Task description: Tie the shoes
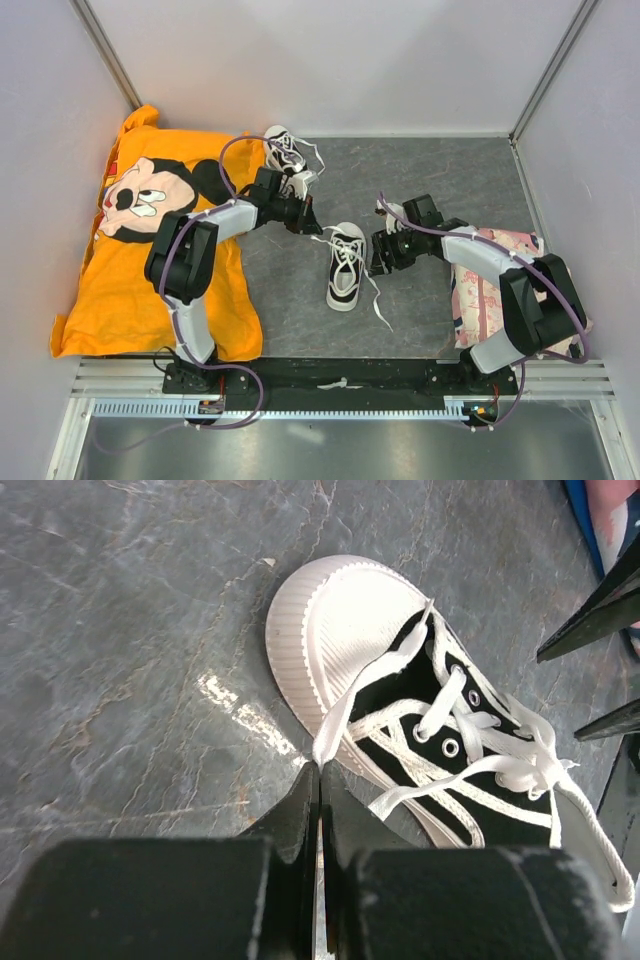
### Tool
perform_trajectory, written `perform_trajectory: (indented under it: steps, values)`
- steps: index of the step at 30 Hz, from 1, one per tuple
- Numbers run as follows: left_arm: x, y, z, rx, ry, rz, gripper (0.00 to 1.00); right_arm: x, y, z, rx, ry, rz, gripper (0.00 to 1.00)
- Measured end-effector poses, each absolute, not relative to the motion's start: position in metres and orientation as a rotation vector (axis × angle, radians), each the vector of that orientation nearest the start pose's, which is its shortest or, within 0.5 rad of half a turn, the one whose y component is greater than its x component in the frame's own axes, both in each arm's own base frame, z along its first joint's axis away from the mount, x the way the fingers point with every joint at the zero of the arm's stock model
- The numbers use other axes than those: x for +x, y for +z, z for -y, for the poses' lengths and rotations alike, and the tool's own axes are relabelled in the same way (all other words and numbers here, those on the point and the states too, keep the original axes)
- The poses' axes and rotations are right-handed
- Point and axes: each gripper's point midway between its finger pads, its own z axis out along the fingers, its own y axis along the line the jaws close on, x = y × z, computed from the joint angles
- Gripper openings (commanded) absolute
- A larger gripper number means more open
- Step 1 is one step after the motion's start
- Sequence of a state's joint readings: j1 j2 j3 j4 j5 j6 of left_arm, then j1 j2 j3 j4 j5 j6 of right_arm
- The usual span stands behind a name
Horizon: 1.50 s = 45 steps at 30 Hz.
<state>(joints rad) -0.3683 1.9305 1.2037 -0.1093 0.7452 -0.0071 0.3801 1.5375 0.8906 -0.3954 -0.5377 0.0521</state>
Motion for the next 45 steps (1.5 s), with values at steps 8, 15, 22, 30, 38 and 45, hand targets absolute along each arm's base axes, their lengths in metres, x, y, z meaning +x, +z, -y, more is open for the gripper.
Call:
perform_trajectory:
  steps: [8, 15, 22, 30, 38, 45]
  values:
    - [0.362, 0.08, 0.267, 0.75, -1.094, -2.221, 0.02, 0.252, 0.047, -0.201, -0.691, 0.676, -2.601, 0.61]
    - [0.347, 0.083, 0.262, 0.72, -1.111, -2.241, 0.01, 0.241, 0.021, -0.202, -0.787, 0.531, -2.671, 0.44]
    - [0.342, 0.096, 0.252, 0.69, -1.099, -2.242, 0.02, 0.254, 0.016, -0.195, -0.843, 0.422, -2.748, 0.0]
    - [0.34, 0.115, 0.209, 0.563, -1.028, -2.251, 0.02, 0.253, 0.03, -0.157, -0.806, 0.319, -2.793, 0.0]
    - [0.343, 0.102, 0.169, 0.441, -0.895, -2.344, 0.01, 0.254, 0.059, -0.136, -0.842, 0.219, -2.721, 0.0]
    - [0.337, 0.093, 0.16, 0.474, -0.842, -2.381, 0.01, 0.264, 0.072, -0.104, -0.857, 0.073, -2.682, 0.0]
